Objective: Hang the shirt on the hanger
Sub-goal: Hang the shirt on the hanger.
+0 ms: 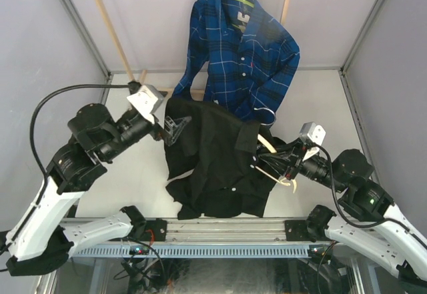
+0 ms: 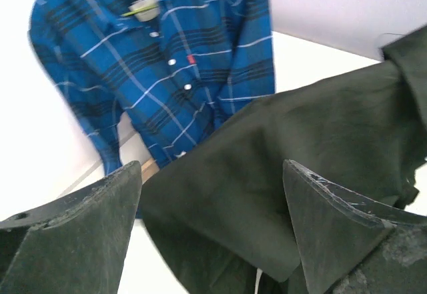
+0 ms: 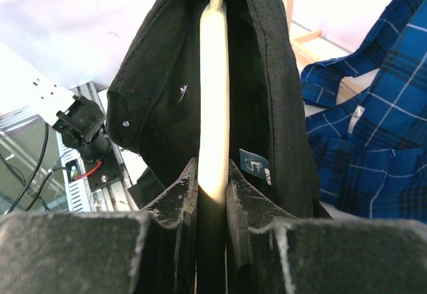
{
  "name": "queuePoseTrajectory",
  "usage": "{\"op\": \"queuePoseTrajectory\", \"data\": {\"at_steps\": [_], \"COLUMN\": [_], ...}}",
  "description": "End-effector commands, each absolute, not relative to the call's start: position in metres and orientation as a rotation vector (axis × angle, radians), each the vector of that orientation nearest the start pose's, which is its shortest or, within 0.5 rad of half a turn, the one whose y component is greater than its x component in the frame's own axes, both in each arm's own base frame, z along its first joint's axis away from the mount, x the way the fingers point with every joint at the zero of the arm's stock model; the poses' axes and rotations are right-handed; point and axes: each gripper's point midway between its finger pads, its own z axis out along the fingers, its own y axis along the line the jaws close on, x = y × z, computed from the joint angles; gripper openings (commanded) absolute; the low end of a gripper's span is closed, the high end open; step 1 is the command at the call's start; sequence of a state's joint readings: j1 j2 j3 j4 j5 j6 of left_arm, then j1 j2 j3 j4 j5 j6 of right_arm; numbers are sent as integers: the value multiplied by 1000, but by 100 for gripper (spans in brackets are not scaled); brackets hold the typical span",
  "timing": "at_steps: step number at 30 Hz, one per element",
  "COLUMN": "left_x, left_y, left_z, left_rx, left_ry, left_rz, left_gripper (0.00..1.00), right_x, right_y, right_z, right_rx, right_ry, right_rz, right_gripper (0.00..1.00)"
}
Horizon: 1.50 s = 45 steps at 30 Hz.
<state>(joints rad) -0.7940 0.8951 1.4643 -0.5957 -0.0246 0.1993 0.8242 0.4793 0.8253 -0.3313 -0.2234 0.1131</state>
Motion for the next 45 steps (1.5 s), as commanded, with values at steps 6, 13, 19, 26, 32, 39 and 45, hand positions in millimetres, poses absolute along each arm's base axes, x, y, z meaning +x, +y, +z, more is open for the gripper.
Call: {"op": "queuePoseTrajectory", "data": {"at_steps": [6,13,19,26,32,39,45], "left_x": [174,159,139,129,116,103,96], "left_y": [-238,-250,-265,-281,-286,-293,-299], "left_z": [441,424,403,391,392,386,383], "left_rx": [1074,1218,1362,1440,1478,1529,1561], "left_ry": [1288,1271,1282,1299,1280,1266,1261], "left_rz": [-518,-542,-629,-686,-764,-853,-912], "left_gripper": [87,78,70,61,55,48,50], "right_x": [115,101,98,94,92,93,92], "right_y": [220,224,225,228,228,229,233], "right_z": [370,366,366,362,356,354,352], "right_rx": [-811,-901,-932,-965,-985,-990,-1012], "right_ry": [1291,1272,1266,1268,1284,1291,1294], "right_rz": [1007,1044,1051,1070,1072,1070,1087], "right_gripper": [0,0,0,0,0,0,0]}}
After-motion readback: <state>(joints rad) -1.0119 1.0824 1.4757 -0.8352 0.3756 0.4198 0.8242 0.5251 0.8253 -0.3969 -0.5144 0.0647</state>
